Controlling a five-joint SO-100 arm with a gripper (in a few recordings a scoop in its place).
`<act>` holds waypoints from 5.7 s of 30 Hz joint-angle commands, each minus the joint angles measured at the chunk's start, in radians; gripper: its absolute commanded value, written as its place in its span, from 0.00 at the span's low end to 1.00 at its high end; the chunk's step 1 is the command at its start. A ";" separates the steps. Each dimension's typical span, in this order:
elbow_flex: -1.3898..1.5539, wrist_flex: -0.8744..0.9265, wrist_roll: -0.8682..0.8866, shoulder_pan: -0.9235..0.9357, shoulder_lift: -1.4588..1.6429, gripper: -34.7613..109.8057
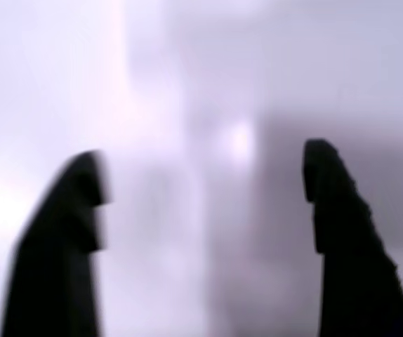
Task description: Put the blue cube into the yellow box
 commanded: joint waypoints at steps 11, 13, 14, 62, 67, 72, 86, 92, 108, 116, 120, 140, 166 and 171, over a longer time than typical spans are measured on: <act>-0.586 -0.428 0.057 -0.080 -0.583 0.54; -0.635 -0.477 0.071 -0.100 -0.658 0.55; -0.652 -0.497 0.071 -0.109 -0.689 0.55; -1.008 -0.960 0.051 -0.305 -1.502 0.36; -1.011 -0.960 0.028 -0.290 -1.503 0.33; -1.023 -0.945 0.014 -0.245 -1.466 0.31; -1.410 -0.647 -0.034 0.166 -1.325 0.30; -1.408 -0.572 -0.057 0.413 -1.246 0.30; -1.083 -0.192 -0.020 1.017 -0.799 0.30; -0.879 -0.097 -0.040 1.275 -0.640 0.29; -0.822 -0.058 -0.029 1.358 -0.601 0.29; -0.454 -0.110 -0.021 1.551 -0.451 0.29; -0.541 0.052 -0.069 1.525 -0.353 0.47; -0.640 0.104 -0.052 1.442 -0.330 0.48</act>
